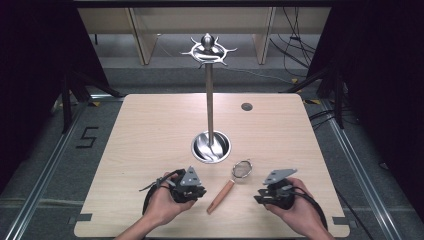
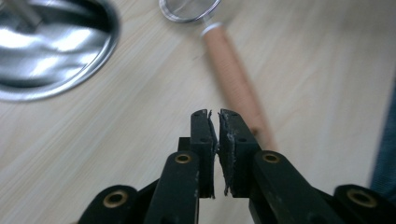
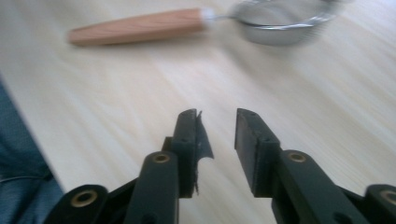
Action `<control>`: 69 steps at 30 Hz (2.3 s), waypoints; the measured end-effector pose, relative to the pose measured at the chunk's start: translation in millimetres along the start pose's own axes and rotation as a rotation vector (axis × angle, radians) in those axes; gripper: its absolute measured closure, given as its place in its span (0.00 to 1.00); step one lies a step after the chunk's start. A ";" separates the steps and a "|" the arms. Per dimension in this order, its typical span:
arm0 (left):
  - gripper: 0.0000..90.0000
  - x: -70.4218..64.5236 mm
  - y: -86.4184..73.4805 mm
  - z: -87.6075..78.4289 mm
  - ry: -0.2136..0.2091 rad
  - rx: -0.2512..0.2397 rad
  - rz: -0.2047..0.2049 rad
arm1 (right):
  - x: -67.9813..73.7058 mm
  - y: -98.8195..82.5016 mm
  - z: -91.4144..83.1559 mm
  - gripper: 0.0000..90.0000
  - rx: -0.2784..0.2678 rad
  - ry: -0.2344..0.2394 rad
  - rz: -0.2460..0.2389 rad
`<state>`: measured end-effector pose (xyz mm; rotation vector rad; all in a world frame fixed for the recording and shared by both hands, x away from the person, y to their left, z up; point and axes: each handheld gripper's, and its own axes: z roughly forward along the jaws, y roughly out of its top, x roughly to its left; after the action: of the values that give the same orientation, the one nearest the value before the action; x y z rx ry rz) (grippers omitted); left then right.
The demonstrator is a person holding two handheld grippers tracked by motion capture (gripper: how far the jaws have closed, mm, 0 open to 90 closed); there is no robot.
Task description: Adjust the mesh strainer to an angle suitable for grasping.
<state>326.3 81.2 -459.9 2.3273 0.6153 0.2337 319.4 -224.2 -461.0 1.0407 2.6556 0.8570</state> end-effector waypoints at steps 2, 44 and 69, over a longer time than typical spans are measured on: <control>0.94 -8.5 4.5 2.8 -0.042 0.003 0.013 | -5.6 -5.2 -4.5 0.76 -0.008 -0.009 0.030; 0.99 33.7 7.2 42.1 0.125 0.281 -0.168 | -26.2 -11.9 -9.3 0.71 -0.018 -0.040 0.023; 0.42 58.3 -60.3 -48.2 0.283 -0.092 -0.332 | 7.0 115.3 62.2 0.50 0.217 0.035 -0.555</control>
<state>339.1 176.9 -465.9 2.0798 1.0942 0.4296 401.6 -123.0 -446.5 0.2767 2.8806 0.4801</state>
